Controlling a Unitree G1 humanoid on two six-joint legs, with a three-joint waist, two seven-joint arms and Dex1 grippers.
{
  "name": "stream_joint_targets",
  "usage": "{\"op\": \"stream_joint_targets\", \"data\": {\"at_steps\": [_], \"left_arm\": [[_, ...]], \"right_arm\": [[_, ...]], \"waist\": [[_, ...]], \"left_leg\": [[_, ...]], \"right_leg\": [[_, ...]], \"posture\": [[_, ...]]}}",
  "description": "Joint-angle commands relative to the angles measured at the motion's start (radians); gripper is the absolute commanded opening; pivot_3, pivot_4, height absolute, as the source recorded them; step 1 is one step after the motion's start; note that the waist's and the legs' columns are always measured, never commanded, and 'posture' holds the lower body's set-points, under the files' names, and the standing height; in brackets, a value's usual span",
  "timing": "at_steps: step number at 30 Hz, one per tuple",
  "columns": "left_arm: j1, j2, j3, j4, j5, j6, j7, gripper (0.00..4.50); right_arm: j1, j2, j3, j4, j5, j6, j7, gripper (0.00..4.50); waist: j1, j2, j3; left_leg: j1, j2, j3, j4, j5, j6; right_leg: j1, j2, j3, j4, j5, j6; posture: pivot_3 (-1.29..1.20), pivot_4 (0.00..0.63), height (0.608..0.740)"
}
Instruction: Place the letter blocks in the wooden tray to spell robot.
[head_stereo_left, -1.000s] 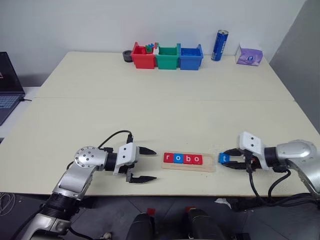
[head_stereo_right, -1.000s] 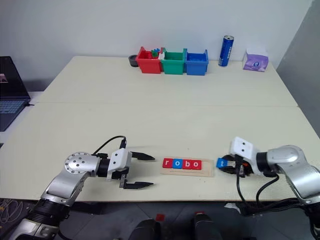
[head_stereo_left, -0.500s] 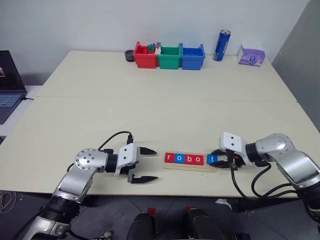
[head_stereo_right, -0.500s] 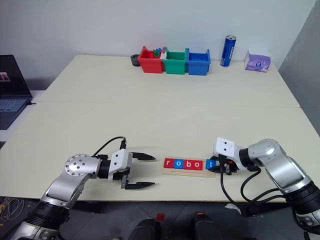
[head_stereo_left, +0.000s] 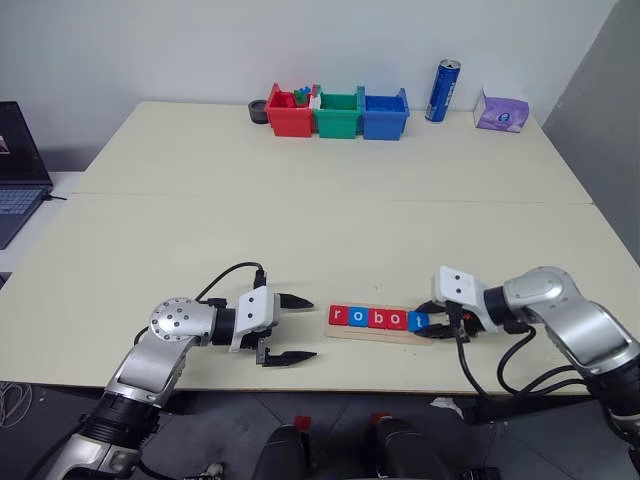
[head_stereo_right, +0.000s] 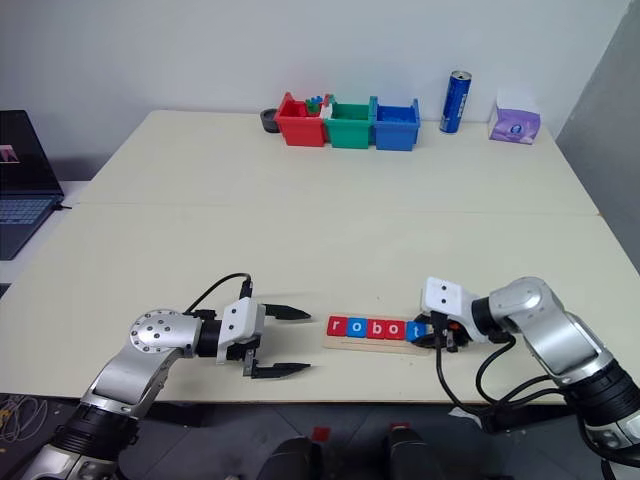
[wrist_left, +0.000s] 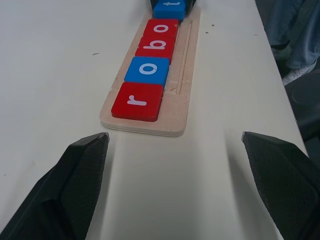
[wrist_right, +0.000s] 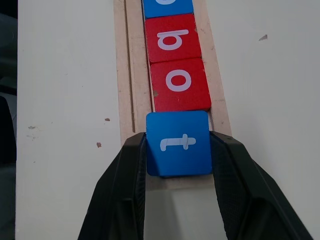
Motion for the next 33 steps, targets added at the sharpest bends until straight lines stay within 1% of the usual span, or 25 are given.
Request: {"op": "stream_joint_targets", "data": {"at_steps": [1,2,4,5,6,10,11,16,22,25,29,33], "left_arm": [[-0.007,-0.004,0.015,-0.046,-0.022,0.007,0.009,4.50],[-0.006,-0.004,0.015,-0.049,-0.023,0.009,0.010,4.50],[-0.005,-0.005,0.015,-0.052,-0.023,0.012,0.010,4.50],[-0.005,-0.005,0.014,-0.052,-0.022,0.013,0.011,4.50],[-0.005,-0.005,0.014,-0.053,-0.022,0.014,0.011,4.50],[-0.006,-0.008,0.009,-0.050,-0.018,0.012,0.011,4.50],[-0.005,-0.008,0.009,-0.051,-0.017,0.011,0.011,4.50],[0.002,-0.005,0.010,-0.053,-0.017,0.008,0.013,4.50],[0.007,-0.005,0.008,-0.050,-0.019,0.004,0.011,4.50],[-0.001,-0.008,0.004,-0.039,-0.017,0.000,0.006,4.50],[-0.014,-0.012,0.002,-0.025,-0.014,-0.006,0.000,4.50],[-0.016,-0.013,0.005,-0.019,-0.012,-0.011,-0.007,4.50]], "right_arm": [[-0.021,0.001,-0.006,-0.017,-0.004,-0.001,0.009,1.46],[-0.022,0.002,-0.007,-0.017,-0.005,0.000,0.009,1.46],[-0.024,0.005,-0.010,-0.015,-0.004,0.003,0.007,2.20],[-0.027,0.006,-0.012,-0.013,-0.004,0.004,0.007,2.46],[-0.029,0.006,-0.013,-0.014,-0.003,0.006,0.007,2.87],[-0.039,0.010,-0.029,-0.019,0.009,0.020,0.001,4.27],[-0.038,0.008,-0.040,-0.034,0.022,0.034,0.001,4.47],[-0.008,-0.024,-0.114,-0.126,0.084,0.113,-0.010,4.47],[0.090,-0.057,-0.159,-0.162,0.053,0.103,-0.082,4.47],[0.108,-0.040,-0.159,-0.157,0.043,0.090,-0.120,4.47],[0.116,-0.023,-0.156,-0.143,0.032,0.076,-0.160,4.47],[0.145,-0.015,-0.189,-0.172,0.071,0.095,-0.176,4.47]], "waist": [[0.000,0.000,0.000],[0.000,0.000,0.000],[0.000,0.000,0.000],[0.000,0.000,0.000],[0.000,0.000,0.000],[0.000,0.000,0.000],[0.000,0.000,0.000],[0.000,0.000,0.000],[0.001,0.000,0.000],[0.001,0.000,0.000],[-0.001,0.000,0.000],[0.000,0.000,0.000]], "left_leg": [[0.000,0.000,0.000,0.000,0.000,0.000],[0.000,0.000,0.000,0.000,0.000,0.000],[0.000,0.000,0.000,0.000,0.000,0.000],[0.000,0.000,0.000,0.000,0.000,0.000],[0.000,0.000,0.000,0.000,0.000,0.000],[0.000,0.000,0.000,0.000,0.000,0.000],[0.000,0.000,0.000,0.000,0.000,0.000],[0.000,0.000,-0.001,0.000,0.000,0.000],[0.000,0.000,0.000,0.000,0.000,0.000],[0.000,0.000,0.000,0.000,0.000,0.000],[0.000,0.000,0.000,0.000,0.000,0.000],[0.000,0.000,0.000,0.000,0.000,0.000]], "right_leg": [[0.000,0.000,0.000,0.000,0.000,0.000],[0.000,0.000,0.000,0.000,0.000,0.000],[0.000,0.000,0.000,0.000,0.000,0.000],[0.000,0.000,0.000,0.000,0.000,0.000],[0.000,0.000,0.000,0.000,0.000,0.000],[0.000,0.000,0.000,0.000,0.000,0.000],[0.000,0.000,0.000,0.000,0.000,0.000],[0.000,0.000,0.000,0.000,0.000,0.000],[0.000,0.000,0.000,0.000,0.000,0.000],[0.000,0.000,0.000,0.000,-0.002,0.003],[0.000,0.000,0.000,0.000,-0.002,0.004],[0.000,0.000,0.000,0.000,-0.002,0.003]], "posture": [[0.00,0.150,0.740],[0.00,0.150,0.740],[0.00,0.150,0.740],[0.00,0.150,0.740],[0.00,0.150,0.740],[0.00,0.150,0.740],[0.00,0.150,0.740],[0.00,0.150,0.740],[0.00,0.150,0.740],[0.00,0.150,0.740],[0.00,0.150,0.740],[0.00,0.150,0.740]]}}
